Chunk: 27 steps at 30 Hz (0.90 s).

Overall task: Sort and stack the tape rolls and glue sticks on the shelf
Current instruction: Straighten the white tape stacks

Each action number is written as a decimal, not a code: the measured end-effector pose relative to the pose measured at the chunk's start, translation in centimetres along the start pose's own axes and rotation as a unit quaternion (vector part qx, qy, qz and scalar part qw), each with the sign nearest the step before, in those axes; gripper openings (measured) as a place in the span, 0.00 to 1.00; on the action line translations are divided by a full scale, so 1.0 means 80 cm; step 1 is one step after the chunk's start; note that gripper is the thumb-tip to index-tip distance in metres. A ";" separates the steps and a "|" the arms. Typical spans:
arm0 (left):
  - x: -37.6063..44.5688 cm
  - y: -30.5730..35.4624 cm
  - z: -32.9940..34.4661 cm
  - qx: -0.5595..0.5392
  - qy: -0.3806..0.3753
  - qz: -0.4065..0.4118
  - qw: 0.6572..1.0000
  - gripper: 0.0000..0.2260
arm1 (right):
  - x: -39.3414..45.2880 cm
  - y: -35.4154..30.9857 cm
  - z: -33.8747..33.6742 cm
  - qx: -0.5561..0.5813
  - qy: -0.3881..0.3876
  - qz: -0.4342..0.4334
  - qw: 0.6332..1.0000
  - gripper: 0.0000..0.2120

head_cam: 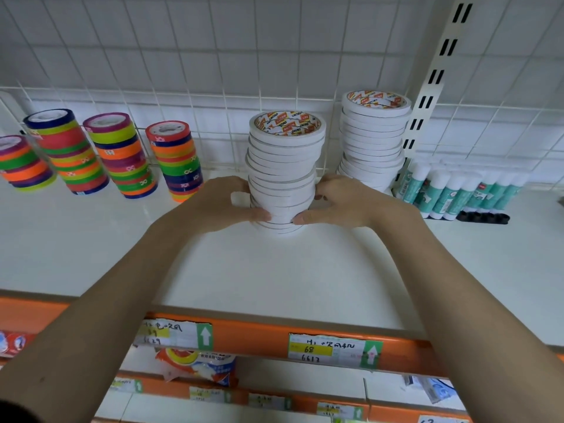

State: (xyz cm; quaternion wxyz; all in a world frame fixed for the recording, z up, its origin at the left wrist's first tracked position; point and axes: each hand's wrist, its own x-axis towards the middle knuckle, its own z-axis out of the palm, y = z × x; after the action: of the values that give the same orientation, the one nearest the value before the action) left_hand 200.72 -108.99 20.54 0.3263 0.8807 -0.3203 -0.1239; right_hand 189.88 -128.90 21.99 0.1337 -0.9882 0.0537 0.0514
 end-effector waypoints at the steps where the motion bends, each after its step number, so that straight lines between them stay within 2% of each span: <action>1: 0.001 0.000 -0.001 0.002 -0.001 -0.003 1.000 0.28 | 0.001 -0.001 0.001 -0.006 0.002 0.000 1.000 0.32; 12: 0.003 0.009 -0.015 0.094 -0.059 0.022 0.994 0.26 | -0.001 -0.008 -0.010 -0.006 -0.011 0.012 1.000 0.32; 17: 0.009 0.018 -0.015 0.135 -0.058 0.024 0.989 0.31 | 0.008 -0.015 -0.021 0.026 -0.013 0.010 1.000 0.40; 22: 0.012 0.023 -0.019 0.146 -0.086 0.025 0.985 0.32 | 0.012 -0.018 -0.033 0.045 -0.047 0.018 0.998 0.23; 27: 0.012 0.031 -0.019 0.153 -0.106 0.025 0.982 0.31 | 0.010 -0.025 -0.036 0.040 -0.031 0.030 0.998 0.28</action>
State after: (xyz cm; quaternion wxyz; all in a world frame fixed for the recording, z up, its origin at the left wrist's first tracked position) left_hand 200.91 -110.32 23.30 0.1545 0.8939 -0.3902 -0.1577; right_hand 191.16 -127.86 25.15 0.1734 -0.9780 0.0810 0.0833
